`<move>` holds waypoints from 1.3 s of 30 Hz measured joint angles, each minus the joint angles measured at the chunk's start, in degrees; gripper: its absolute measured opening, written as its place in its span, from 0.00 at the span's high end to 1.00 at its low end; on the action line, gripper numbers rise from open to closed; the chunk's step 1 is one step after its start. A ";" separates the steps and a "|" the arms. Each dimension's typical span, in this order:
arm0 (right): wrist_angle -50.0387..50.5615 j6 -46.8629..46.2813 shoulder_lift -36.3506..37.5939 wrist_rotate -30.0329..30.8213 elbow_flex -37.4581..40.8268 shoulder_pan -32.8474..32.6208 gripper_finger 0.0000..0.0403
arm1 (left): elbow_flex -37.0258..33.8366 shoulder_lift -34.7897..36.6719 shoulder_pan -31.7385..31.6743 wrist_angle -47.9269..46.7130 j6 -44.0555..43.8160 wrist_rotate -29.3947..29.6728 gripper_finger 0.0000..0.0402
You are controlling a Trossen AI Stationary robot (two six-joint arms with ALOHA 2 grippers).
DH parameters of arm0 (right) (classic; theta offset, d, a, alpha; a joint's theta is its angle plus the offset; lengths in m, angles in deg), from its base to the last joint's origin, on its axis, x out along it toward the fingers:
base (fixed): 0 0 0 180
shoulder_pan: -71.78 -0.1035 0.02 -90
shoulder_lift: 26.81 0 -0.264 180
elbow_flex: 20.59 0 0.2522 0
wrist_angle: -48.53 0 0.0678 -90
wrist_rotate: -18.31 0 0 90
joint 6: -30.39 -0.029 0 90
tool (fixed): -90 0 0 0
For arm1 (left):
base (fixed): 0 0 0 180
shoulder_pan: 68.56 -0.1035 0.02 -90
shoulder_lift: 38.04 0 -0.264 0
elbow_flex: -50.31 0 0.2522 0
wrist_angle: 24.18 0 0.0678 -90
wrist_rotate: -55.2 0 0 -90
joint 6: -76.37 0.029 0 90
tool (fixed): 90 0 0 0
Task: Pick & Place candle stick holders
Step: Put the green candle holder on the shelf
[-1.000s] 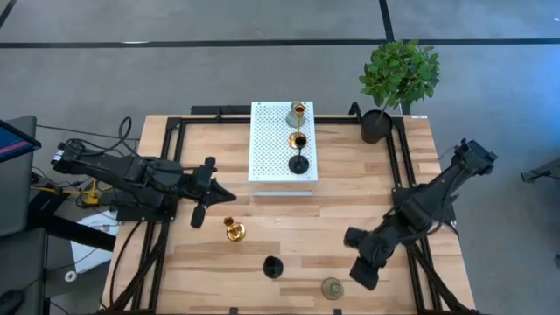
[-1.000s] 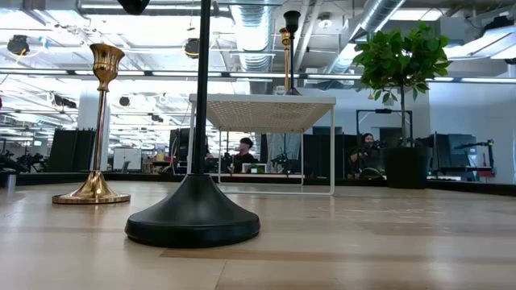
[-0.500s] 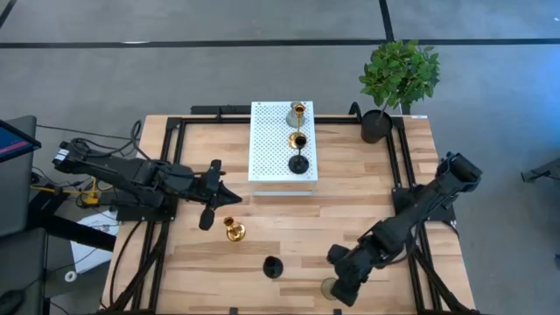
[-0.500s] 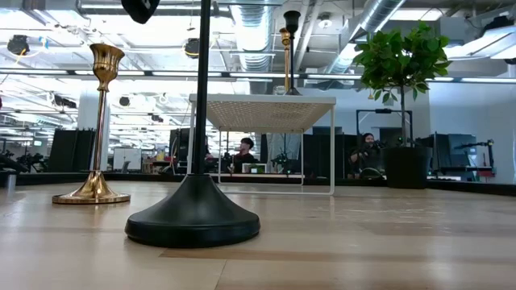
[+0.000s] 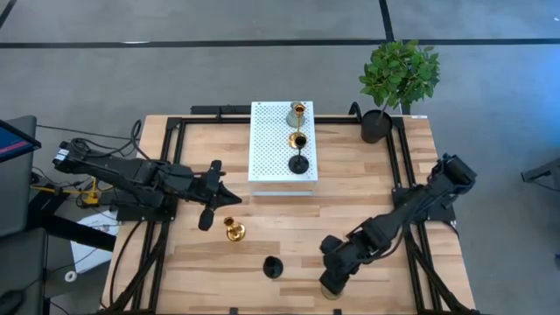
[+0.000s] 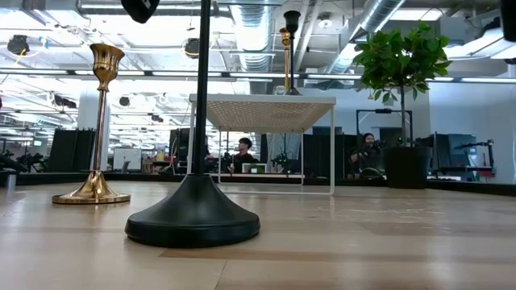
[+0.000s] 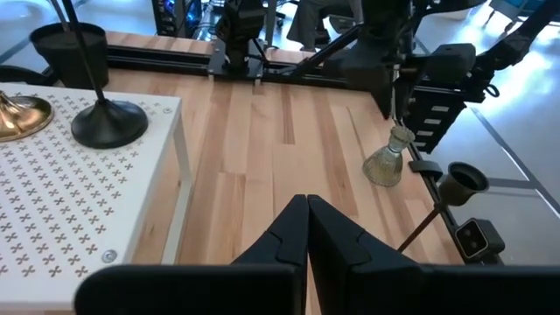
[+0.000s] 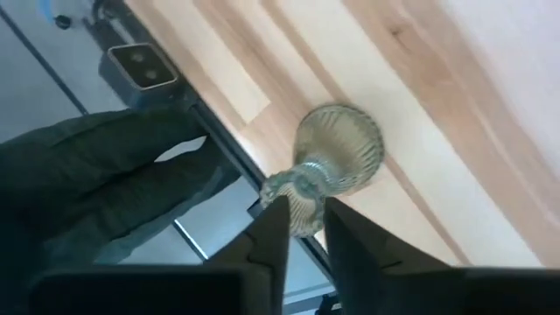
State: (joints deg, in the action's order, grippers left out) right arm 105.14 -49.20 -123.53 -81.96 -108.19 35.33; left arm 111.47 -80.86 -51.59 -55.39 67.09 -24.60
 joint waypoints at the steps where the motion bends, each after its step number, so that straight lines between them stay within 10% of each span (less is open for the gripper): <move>1: 0.33 0.00 -0.03 0.01 0.05 0.03 0.79 | 0.00 0.00 0.00 0.00 0.00 0.00 0.99; 11: 0.05 0.02 -0.04 -1.78 0.26 -1.20 0.59 | 0.00 0.02 0.00 -0.03 0.00 0.00 0.99; 39: -0.02 0.00 -0.09 4.21 0.26 -4.43 0.68 | -0.02 0.02 0.00 -0.05 0.00 0.00 0.99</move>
State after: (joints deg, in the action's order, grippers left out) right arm 105.12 -49.20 -123.62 -77.75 -107.93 30.90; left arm 111.44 -80.84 -51.59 -55.44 67.09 -24.60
